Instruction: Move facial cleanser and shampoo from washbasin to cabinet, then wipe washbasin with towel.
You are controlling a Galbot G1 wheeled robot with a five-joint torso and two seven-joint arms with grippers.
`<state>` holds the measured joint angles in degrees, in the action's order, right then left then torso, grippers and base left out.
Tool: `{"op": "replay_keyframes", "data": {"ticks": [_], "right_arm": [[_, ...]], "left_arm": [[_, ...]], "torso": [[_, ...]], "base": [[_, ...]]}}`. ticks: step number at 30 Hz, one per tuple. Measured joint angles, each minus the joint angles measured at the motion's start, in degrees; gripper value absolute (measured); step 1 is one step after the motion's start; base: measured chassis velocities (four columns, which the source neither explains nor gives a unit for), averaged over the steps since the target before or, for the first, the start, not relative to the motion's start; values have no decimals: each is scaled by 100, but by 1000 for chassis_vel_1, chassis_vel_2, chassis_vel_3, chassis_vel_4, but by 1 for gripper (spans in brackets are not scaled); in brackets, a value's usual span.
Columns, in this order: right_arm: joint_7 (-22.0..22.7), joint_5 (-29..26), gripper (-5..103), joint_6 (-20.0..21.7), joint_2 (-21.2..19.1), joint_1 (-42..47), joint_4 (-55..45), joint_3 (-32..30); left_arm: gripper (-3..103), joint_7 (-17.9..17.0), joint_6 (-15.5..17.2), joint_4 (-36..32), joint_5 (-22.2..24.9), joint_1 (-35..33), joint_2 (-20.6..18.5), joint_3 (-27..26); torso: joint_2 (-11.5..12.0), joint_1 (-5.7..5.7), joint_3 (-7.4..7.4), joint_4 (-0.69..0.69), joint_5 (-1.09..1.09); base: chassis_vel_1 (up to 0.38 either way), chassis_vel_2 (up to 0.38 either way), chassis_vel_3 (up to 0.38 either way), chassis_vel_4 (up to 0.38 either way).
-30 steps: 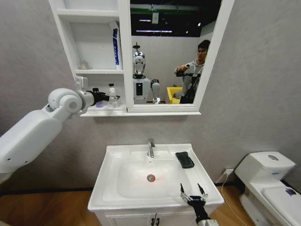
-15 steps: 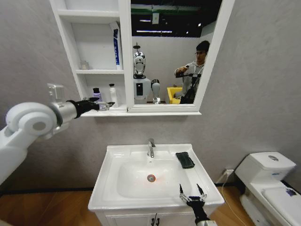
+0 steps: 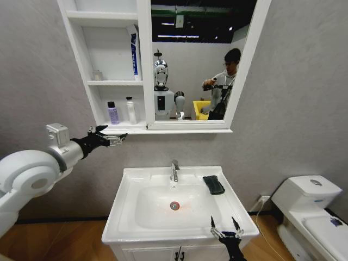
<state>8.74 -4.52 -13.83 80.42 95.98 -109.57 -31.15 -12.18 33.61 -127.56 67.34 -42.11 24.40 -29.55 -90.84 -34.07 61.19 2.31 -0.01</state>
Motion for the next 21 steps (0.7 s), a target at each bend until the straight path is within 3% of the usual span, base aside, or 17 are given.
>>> {"op": "replay_keyframes", "data": {"ticks": [4,5,8,9,12,13,15,16,18,19,21], "right_arm": [[1,-8,100,-74,-44,67,67,-5],[1,-8,100,-74,-44,67,67,-5],[1,-13,100,-101,-52,71,103,2],[1,-13,100,-101,-52,71,103,2],[0,-18,100,-118,-55,71,145,36],[0,-18,100,-118,-55,71,145,36],[0,-13,100,-122,-62,52,189,70],[0,-13,100,-122,-62,52,189,70],[6,-12,100,-122,-61,26,202,111],[6,-12,100,-122,-61,26,202,111],[20,-14,100,-123,-55,14,206,141]], "left_arm": [[100,95,-77,-336,-615,-1618,568,-1105],[100,95,-77,-336,-615,-1618,568,-1105],[100,294,-260,-500,-1262,-2697,1166,-1855],[100,294,-260,-500,-1262,-2697,1166,-1855],[100,773,-706,-571,-2282,-3952,2166,-2505],[100,773,-706,-571,-2282,-3952,2166,-2505],[100,973,-1082,-593,-2916,-4441,2979,-2661],[100,973,-1082,-593,-2916,-4441,2979,-2661],[100,1078,-1422,-537,-3597,-4680,3548,-2617],[100,1078,-1422,-537,-3597,-4680,3548,-2617],[100,1131,-1737,-462,-4178,-4851,3982,-2451]], "torso": [[0,0,0,-1,1],[0,0,0,-1,1],[0,0,0,-1,0],[0,0,0,-1,0],[0,0,0,-5,1],[0,0,0,-5,1],[0,1,-1,-4,1],[0,1,-1,-4,1],[0,1,-1,-1,0],[0,1,-1,-1,0],[0,0,0,-1,-1]], "base": [[0,0,0,0],[0,0,0,0],[0,0,0,0],[0,0,0,0],[0,0,0,0],[0,0,0,0],[0,0,0,0],[0,0,0,0],[0,0,0,0],[0,0,0,0],[0,0,0,0]]}}
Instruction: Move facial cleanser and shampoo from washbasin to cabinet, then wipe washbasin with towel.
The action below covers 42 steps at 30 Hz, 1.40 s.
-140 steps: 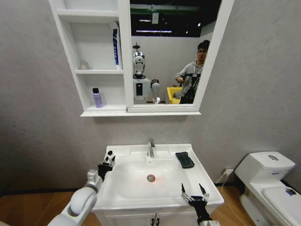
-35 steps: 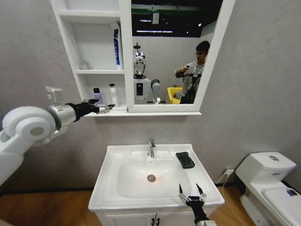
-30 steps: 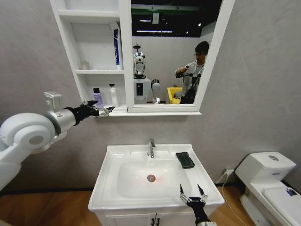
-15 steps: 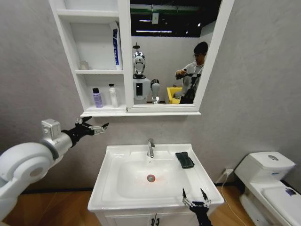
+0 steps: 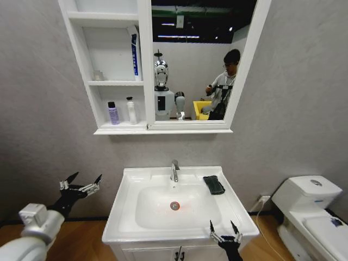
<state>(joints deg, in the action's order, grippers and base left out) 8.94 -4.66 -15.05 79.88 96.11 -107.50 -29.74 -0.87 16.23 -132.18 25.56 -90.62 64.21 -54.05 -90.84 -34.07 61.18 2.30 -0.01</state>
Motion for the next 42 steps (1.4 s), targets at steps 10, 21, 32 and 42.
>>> {"op": "replay_keyframes", "data": {"ticks": [10,21,32,42], "right_arm": [[9,-9,100,-106,36,51,105,31],[27,153,100,-357,112,235,250,84],[67,287,100,-324,188,246,69,54],[76,224,100,-123,102,334,-699,-55]], "left_arm": [[100,159,-844,472,-1525,-416,1151,483],[100,122,-2054,1093,-2562,-1125,2155,1082],[100,-178,-2671,1107,-2947,-1639,2316,1917],[100,-348,-2578,170,-2644,-1736,2253,2214]], "torso": [[0,0,0,0,0],[1,0,0,-1,0],[1,0,0,-1,0],[1,0,1,0,1]], "base": [[0,0,0,0],[0,0,0,0],[0,0,0,0],[0,0,0,0]]}}
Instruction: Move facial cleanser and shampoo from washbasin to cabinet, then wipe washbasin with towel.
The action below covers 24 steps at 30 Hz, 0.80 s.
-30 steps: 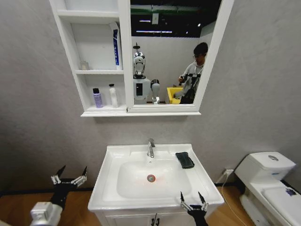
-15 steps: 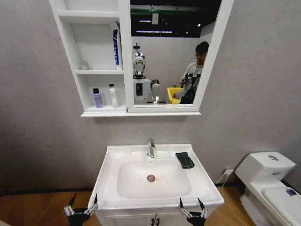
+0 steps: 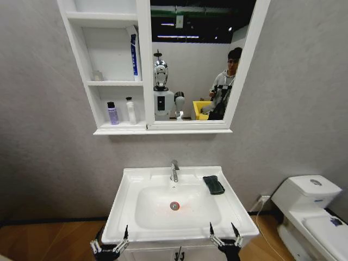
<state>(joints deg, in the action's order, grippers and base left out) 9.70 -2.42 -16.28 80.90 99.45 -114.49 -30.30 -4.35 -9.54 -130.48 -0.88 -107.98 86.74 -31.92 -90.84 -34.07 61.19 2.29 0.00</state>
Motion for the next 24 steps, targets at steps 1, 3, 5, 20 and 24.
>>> {"op": "replay_keyframes", "data": {"ticks": [1,3,5,20,24], "right_arm": [[0,0,100,0,0,0,0,0],[0,-131,100,226,-57,-54,-273,-36],[-10,-221,100,368,-93,-92,-399,-60],[-257,-733,100,1485,-463,-826,-898,-166],[-271,-1100,100,1910,-588,-1213,-819,-164]], "left_arm": [[100,0,0,0,0,0,0,0],[100,-111,226,-361,20,54,-63,-27],[100,-147,360,-511,33,78,-97,-42],[100,84,1496,-655,1143,951,-664,-939],[100,84,1528,-638,1140,984,-657,-952]], "torso": [[0,0,0,0,0],[0,0,0,0,0],[0,0,0,0,0],[0,0,0,0,2],[0,0,0,0,0]], "base": [[0,0,0,0],[0,0,0,0],[0,0,0,0],[0,0,0,0],[0,0,0,0]]}}
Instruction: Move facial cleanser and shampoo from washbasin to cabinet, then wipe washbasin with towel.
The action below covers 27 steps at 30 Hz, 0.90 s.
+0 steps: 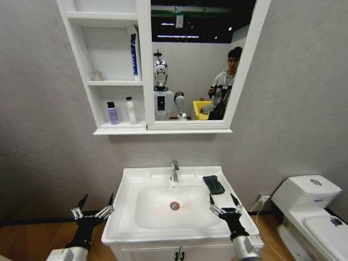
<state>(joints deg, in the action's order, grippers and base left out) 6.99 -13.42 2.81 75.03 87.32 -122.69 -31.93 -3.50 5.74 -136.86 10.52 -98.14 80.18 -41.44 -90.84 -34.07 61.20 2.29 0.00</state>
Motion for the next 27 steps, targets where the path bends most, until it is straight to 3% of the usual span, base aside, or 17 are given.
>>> {"op": "replay_keyframes", "data": {"ticks": [5,7,9,13,20,27], "right_arm": [[69,-667,100,601,-242,-688,362,-24],[177,-1304,100,1151,-537,-1437,904,9],[181,-1489,100,1382,-715,-1870,1280,66],[-6,-1528,100,1530,-978,-2595,2152,235],[-390,-1476,100,1586,-1069,-3328,3451,476],[-677,-1474,100,1329,-1172,-3806,4376,777]], "left_arm": [[100,0,1,6,-9,-1,4,0],[100,0,1,9,-17,-5,6,2],[100,0,0,10,-20,-7,7,4],[100,2,-4,13,-25,-11,9,7],[100,3,-12,15,-31,-14,11,9],[100,2,-18,17,-35,-17,13,13]], "torso": [[0,0,0,-1,0],[0,0,0,-1,-1],[0,-1,1,-3,-1],[1,-1,1,-1,-1],[1,-1,0,0,-1],[1,-1,0,0,0]], "base": [[0,0,0,0],[0,0,0,0],[0,0,0,0],[0,0,0,0],[0,0,0,0],[0,0,0,0]]}}
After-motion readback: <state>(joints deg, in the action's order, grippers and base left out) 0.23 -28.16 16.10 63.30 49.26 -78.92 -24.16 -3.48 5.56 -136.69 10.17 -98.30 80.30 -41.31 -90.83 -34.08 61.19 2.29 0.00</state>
